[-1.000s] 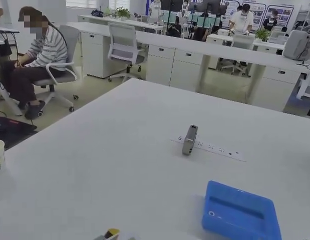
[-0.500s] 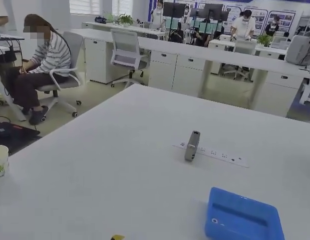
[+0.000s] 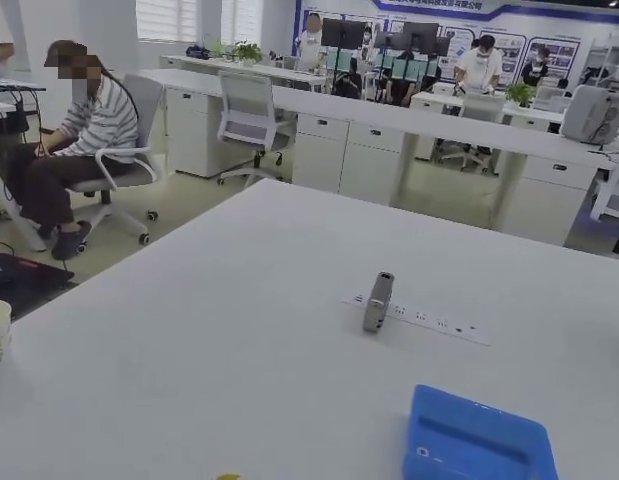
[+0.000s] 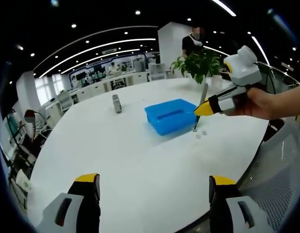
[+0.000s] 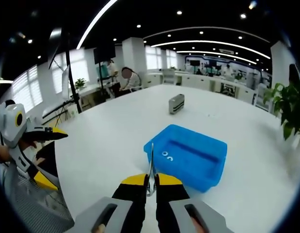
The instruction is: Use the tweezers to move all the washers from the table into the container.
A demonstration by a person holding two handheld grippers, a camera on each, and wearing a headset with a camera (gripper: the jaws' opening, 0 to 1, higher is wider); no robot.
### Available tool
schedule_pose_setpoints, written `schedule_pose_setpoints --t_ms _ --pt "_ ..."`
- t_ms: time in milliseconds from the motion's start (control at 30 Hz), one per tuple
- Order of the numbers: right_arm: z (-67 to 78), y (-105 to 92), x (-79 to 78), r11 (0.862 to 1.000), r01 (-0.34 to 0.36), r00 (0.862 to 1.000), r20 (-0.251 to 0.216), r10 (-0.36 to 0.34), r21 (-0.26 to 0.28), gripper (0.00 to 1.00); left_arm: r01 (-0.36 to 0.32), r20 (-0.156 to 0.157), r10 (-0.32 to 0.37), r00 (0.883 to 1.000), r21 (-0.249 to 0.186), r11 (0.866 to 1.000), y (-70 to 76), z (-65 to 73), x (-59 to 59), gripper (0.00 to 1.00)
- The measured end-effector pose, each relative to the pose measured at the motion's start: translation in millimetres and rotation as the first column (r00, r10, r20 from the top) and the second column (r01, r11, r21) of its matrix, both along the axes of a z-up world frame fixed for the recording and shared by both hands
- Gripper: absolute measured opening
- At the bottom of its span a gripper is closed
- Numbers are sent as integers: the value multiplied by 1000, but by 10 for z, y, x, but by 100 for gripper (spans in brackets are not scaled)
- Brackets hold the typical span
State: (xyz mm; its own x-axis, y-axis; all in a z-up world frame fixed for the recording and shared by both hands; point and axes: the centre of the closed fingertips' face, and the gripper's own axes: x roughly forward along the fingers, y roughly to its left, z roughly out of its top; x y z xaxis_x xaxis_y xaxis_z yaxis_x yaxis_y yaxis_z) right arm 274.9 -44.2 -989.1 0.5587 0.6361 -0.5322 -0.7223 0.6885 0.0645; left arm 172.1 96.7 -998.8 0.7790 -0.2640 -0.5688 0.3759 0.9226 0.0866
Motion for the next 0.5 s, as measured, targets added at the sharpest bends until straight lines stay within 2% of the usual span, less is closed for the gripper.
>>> schedule_pose_setpoints --t_ms 100,167,500 --pt "10 -10 10 1000 -7 1000 8 7 -19 2 -1 26 2 1000 -26 1000 -5 60 9 96" --pt "31 -15 13 1000 -7 1000 9 7 -17 2 -3 36 4 999 -28 1000 -7 73 17 96" --pt "184 -25 29 1000 6 1000 7 -6 11 2 -11 36 12 999 -14 1000 19 66 19 95"
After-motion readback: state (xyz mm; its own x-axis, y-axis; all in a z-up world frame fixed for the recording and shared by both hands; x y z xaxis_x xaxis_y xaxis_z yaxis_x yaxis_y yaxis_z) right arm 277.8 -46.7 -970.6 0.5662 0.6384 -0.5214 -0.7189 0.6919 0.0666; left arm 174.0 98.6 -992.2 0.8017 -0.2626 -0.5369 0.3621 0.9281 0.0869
